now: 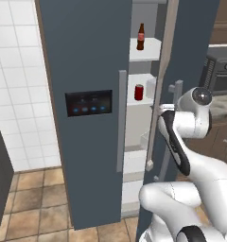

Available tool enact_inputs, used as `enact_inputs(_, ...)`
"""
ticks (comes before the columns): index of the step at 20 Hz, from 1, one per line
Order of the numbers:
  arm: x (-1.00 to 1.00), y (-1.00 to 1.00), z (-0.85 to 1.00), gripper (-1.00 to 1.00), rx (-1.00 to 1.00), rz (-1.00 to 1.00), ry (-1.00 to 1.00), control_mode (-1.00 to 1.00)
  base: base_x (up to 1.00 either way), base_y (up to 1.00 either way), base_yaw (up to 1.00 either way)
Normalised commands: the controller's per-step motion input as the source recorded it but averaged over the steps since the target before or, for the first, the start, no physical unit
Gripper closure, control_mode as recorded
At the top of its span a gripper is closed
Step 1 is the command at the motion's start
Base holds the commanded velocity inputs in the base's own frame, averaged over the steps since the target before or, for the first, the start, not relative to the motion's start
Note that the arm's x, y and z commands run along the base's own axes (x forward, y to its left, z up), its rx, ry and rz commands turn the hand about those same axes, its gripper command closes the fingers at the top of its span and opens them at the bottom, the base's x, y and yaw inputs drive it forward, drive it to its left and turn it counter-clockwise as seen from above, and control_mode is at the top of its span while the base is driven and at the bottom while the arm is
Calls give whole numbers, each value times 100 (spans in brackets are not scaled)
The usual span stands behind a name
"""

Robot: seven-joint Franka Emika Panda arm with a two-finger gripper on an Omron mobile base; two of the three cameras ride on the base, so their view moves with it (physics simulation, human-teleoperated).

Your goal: Open the fridge, grab two sodas, and place both sodas inside the bowl with ice on the dining counter.

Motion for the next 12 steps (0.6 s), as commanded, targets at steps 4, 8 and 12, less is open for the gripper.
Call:
enact_inputs(4,-64,-20,11,-100,9,-4,23,-100,0,0,0)
enact_inputs(8,-88,4,7,-100,1,0,5,-100,0,0,0)
enact_inputs(12,-98,55,33,-100,-6,3,0,-100,0,0,0)
